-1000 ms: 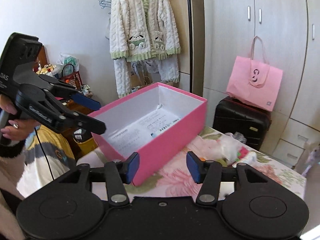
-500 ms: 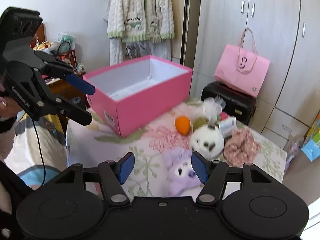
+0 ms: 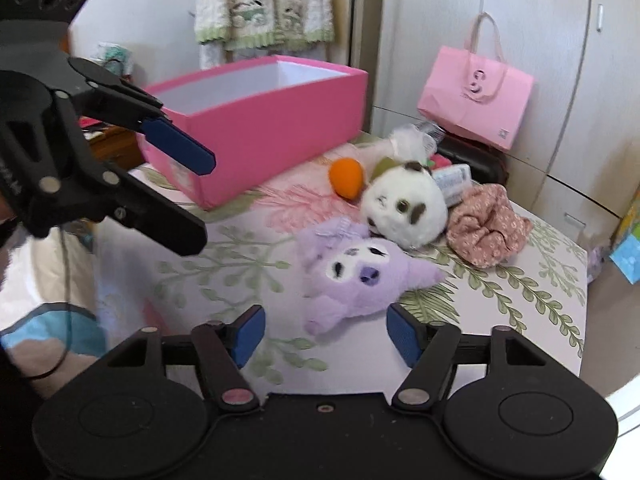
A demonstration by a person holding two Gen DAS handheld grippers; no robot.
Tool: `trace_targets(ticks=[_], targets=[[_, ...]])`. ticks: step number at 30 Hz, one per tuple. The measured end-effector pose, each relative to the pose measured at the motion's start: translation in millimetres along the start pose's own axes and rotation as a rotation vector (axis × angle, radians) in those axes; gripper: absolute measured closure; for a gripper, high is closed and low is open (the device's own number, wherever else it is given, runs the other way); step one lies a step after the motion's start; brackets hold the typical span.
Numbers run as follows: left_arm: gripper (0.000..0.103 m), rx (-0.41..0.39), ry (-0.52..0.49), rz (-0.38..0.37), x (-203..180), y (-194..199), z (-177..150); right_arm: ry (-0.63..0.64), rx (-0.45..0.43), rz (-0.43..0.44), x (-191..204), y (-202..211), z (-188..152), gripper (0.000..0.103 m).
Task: Organize soft objects
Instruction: 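Move the left tool back to the purple plush toy, then grasp the purple plush toy with the left gripper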
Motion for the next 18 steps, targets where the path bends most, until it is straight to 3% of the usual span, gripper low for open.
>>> trace_targets(ticks=[6,11,15,18], targets=[[0.014,-0.043,0.039,-0.001,16.5,-33.2,2.6,-0.100,-0.023,-0.014,-4.1,-29.7,-4.0,0.029],[0.014,-0.038,0.119,-0.013,32.4,-65.0,3.6,-0.169,-0.119,-0.049,-2.9,-41.6,-8.3,0.028],[0.022,-0.040,0.181,0.023,42.0,-79.6,-0.4,-0.196,-0.130,-0.096,-1.9,-52.3,-8.3,0.028],[0.037,-0.057,0.227,-0.027,43.2,-79.6,-6.6,-0.223,-0.126,-0.106,-3.1,-56.6,-8.6,0.028]])
Point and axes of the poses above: each gripper's, at about its wrist camera, not at the fingertips, and y roughly against the way its jaws point, x to its left, z to its top, the point moved 3 cm from there along -y, roughly the way its jaws point, and after that the axes turned 5 degrees about -z, right-handed, at the moved point
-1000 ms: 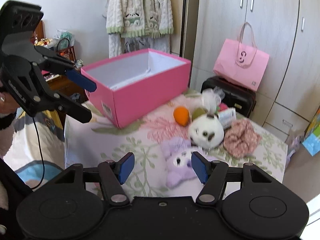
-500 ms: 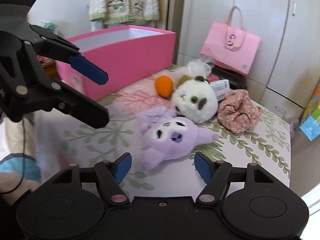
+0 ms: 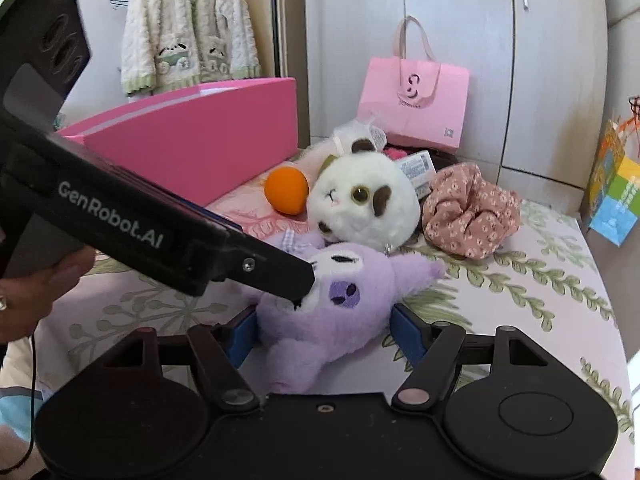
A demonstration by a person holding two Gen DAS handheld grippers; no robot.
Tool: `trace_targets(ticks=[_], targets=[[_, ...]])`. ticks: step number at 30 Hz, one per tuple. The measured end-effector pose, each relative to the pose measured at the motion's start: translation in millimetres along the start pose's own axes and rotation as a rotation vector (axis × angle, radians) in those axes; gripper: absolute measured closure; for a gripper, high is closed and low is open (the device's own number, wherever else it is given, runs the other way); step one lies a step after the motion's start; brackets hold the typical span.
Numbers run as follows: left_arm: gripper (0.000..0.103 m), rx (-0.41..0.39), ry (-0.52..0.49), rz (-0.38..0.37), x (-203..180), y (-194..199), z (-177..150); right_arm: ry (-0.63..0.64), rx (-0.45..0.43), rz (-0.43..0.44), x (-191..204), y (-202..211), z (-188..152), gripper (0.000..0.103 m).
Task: Organize soft objects
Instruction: 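Grasp the purple plush toy with the left gripper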
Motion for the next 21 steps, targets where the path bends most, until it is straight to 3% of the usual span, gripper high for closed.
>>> trace_targets(ticks=[6,17,21], targets=[[0.048,-0.066,-0.003,0.038,-3.7,5.9,-6.0,-0.043,-0.017,-0.039,1.1,-1.5,-2.9,0.028],[0.049,-0.129,-0.102,0.098,-31.5,9.2,-20.5,-0.075,-0.081,-0.139,15.6,4.7,-12.9,0.031],[0.048,-0.119,-0.107,0.095,-36.0,14.3,-23.2,-0.075,-0.077,-0.152,18.0,9.6,-13.8,0.031]])
Point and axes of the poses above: each gripper's, at about its wrist camera, not at the fingertips, and y roughly against the way its jaws point, x to its left, z to its top, the point moved 3 cm from there along -y, roughly the way its jaws point, and after that the axes turned 5 degrees about -z, right-handed, at the moved point
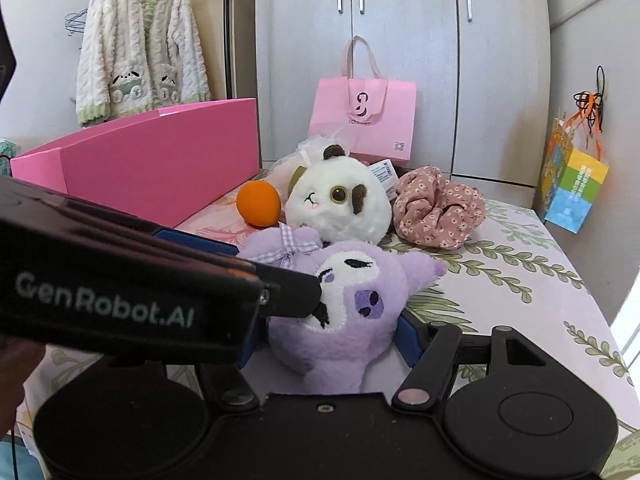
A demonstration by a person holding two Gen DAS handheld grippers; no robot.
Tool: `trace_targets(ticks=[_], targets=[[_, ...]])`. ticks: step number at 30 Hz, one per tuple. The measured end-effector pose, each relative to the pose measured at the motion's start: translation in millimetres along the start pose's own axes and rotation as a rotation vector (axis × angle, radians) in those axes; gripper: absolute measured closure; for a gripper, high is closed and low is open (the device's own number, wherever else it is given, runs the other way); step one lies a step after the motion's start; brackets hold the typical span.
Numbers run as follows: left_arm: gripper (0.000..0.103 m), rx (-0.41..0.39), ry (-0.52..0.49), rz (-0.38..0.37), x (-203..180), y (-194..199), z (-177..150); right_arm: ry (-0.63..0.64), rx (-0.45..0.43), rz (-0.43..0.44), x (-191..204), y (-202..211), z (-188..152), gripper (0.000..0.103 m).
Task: Organize soft objects
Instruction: 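Grasp the purple plush toy with the left gripper, then carry the purple plush with the left gripper into the pink box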
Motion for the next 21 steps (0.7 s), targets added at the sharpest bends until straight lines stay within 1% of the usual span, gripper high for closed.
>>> trace_targets(ticks=[5,10,14,18,21], targets=[[0.047,0.012,0.019,-0.015,-0.9,11.5,-3.8,0.001,0.009,-0.003,6.8,11.4,-1.7,0.031],[0.047,0.028,0.010,0.010,-5.1,26.6,-9.6,0.009,0.032,0.004,18.4,21.9,-1.2,0.031],[0.047,0.038,0.025,0.018,-4.6,45.5,-11.8,0.008,0.053,0.031,27.6,34.2,1.8,0.031],[0.047,0.045,0.035,0.032,-5.6,65.7,-14.7,0.035,0.076,0.046,40.0,47.1,6.6,0.031],[0.047,0.046,0.044,0.034,-4.2,79.5,-20.7,0.078,0.102,0.048,51.7,54.9,9.8,0.031]])
Point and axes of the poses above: each gripper's, at about its wrist camera, not at the fingertips, and y roughly against the way its jaws point, x to its left, z to its top, the point moved 3 cm from there along -y, roughly the way its jaws point, and after that the axes turned 5 degrees about -z, right-handed, at the moved point
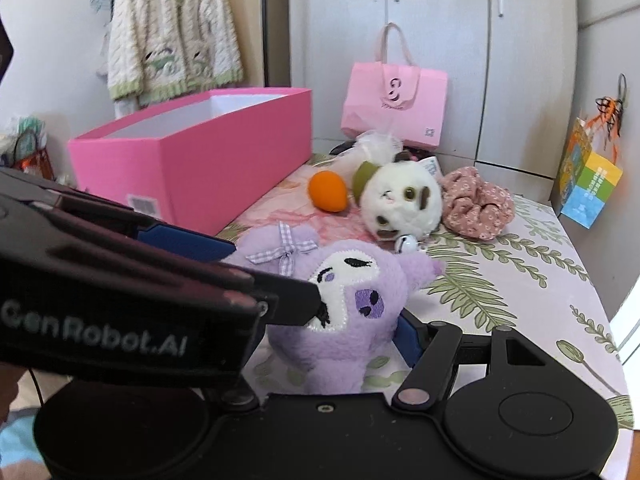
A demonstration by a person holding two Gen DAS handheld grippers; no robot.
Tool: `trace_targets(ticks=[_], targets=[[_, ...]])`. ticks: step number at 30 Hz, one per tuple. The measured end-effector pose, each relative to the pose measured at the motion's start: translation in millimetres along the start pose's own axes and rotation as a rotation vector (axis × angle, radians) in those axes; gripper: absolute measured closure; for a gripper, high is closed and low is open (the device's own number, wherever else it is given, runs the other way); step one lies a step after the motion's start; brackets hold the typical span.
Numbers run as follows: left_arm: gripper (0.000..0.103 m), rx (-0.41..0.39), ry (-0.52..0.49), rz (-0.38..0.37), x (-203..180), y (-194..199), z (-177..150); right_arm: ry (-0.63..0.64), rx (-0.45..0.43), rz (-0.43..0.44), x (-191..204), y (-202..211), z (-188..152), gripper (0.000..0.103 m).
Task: Organize soft objects
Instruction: 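Carry the purple plush with the left gripper into the pink box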
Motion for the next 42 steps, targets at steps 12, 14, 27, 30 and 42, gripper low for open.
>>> trace_targets(ticks=[12,14,27,30,42], targets=[[0.047,0.008,0.094,0.041,18.2,65.3,-13.3,0.112,0.009,0.095,47.6,36.3,10.8,0.031],[0.047,0.010,0.092,0.060,21.9,79.2,-13.3,0.136,0.001,0.120,57.6,43.0,16.2,0.031],[0.047,-0.087,0.110,0.181,66.4,156.4,4.8,0.280,-0.096,0.308,120.9,58.2,74.0,0.030],[0.047,-0.111,0.118,0.182,81.6,158.8,22.8,0.280,-0.133,0.311,126.3,51.8,93.6,0.029],[0.047,-0.137,0.174,0.184,155.3,120.9,90.9,0.279,-0.136,0.348,122.8,-22.6,165.9,0.029]])
Point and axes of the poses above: each gripper's, at about its wrist camera, not at the fingertips, and y roughly against the way its jaws point, x to its left, z to its top, the point moved 3 cm from there along -y, roughly the way its jaws point, and after that the axes turned 5 degrees about -z, right-handed, at the moved point
